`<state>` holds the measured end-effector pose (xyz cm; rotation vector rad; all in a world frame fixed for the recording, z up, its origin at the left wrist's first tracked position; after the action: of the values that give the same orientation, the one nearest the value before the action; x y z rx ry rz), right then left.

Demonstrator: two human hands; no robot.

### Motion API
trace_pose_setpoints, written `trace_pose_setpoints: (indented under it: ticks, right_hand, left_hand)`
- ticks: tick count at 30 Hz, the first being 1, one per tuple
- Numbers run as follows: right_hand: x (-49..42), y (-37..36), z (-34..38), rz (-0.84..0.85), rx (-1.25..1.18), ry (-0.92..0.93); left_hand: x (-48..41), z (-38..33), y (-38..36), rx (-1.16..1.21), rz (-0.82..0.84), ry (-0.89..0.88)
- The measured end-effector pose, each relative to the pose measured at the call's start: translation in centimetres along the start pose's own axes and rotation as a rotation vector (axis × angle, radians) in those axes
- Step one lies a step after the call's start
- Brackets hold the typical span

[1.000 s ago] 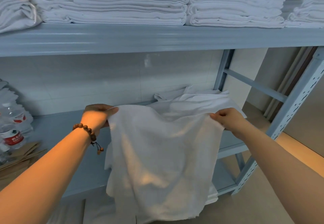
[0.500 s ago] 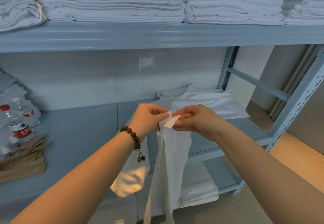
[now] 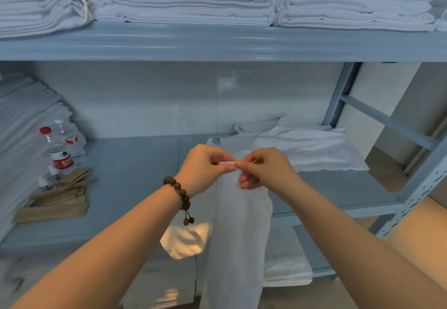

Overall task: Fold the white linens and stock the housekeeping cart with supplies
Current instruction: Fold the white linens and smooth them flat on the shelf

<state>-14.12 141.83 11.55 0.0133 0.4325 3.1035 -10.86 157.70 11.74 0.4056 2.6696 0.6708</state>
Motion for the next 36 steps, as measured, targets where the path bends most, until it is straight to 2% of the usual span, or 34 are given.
trace_pose_setpoints:
  ticks: [2,5,10,14,18,20,23,26,29,33,36]
  right_hand:
    - [-0.4,0.3,0.1,0.067,0.259,0.088]
    - [-0.6,0.3,0.1,0.073,0.655,0.264]
    - [0.5,-2.0,0.1,0.218,0.552,0.544]
    - [1.1,-5.8,-1.3,0.432,0.402,0.374]
    - [1.6,-9.1,-3.3,0.536,0.547,0.349]
    - [1.3,-10.4,-3.3,0.532,0.613,0.382]
    - [0.7,-13.0,-3.0,0.554,0.836,0.486]
    - [0.1,-14.7,-2.4,0.501,0.946,0.602]
    - [-1.2,-15.3,-0.9,0.382,0.837,0.640]
    - [-3.0,-16.7,1.9,0.255,0.668,0.533]
    - [-4.0,-17.5,5.0,0.093,0.583,0.627]
  left_hand:
    - [0.0,0.1,1.2,-0.015,0.012,-0.013]
    - [0.1,0.4,3.4,-0.072,-0.006,-0.020]
    - [1.0,2.0,7.4,-0.115,-0.017,-0.024]
    - [2.6,4.0,10.8,-0.120,-0.068,-0.009]
    - [4.8,6.0,16.0,-0.073,-0.170,0.021]
    - [6.1,7.0,18.4,-0.085,-0.183,0.036]
    - [8.2,8.0,21.1,-0.143,-0.200,0.028]
    - [9.9,9.3,23.9,-0.182,-0.262,0.014]
    - [11.4,10.8,26.4,-0.236,-0.290,0.024]
    - [12.9,11.7,29.1,-0.317,-0.364,0.021]
    - [13.4,11.0,31.6,-0.384,-0.446,-0.047]
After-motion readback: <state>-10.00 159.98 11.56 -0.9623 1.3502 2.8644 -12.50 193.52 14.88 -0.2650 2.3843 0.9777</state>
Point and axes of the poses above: each hand's wrist, its own x-axis away from the middle knuckle, its own y-axis out of the back of the hand, z = x × y, the point moved 3 cm from there along -x, towards the middle knuckle
